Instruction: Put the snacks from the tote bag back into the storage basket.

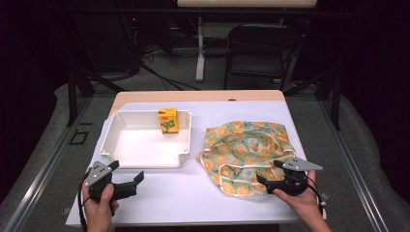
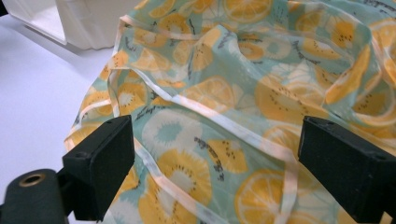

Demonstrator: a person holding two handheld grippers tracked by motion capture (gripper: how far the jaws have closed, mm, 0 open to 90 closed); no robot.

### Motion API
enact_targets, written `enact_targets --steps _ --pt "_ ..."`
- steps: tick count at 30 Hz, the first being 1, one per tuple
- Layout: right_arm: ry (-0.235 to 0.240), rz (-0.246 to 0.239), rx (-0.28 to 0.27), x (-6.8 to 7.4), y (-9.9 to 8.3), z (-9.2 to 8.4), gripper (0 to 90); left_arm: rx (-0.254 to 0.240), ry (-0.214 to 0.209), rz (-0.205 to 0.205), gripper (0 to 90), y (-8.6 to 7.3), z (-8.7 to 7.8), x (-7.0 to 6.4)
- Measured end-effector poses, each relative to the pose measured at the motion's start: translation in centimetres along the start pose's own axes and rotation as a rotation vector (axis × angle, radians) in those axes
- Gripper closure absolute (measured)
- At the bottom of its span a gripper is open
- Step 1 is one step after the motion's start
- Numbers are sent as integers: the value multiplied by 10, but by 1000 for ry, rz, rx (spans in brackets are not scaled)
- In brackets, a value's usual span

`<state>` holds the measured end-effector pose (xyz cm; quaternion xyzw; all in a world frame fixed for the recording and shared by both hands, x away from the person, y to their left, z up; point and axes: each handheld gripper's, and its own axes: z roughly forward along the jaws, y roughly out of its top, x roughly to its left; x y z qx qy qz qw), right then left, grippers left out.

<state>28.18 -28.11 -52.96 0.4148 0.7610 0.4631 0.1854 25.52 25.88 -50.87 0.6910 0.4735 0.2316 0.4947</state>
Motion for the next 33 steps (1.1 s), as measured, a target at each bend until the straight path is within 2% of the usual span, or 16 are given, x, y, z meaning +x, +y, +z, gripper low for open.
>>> enact_targets --steps 7,15,19,23,28,33 --pt "-13 19 3 -8 -9 -14 84 -9 23 2 0 -11 -18 13" --pt "-32 44 17 -20 -22 -33 30 -12 33 -31 0 -24 -34 26" --pt "-47 54 28 -25 -28 -40 0 -5 41 -42 0 -30 -33 29" --pt "-52 71 18 -30 -27 -40 0 16 45 -32 0 -31 -25 26" --pt "-61 49 41 -29 -28 -35 0 28 33 -19 0 -31 -19 21" --pt "-64 44 50 -28 -28 -32 0 43 40 -20 0 -31 -16 21"
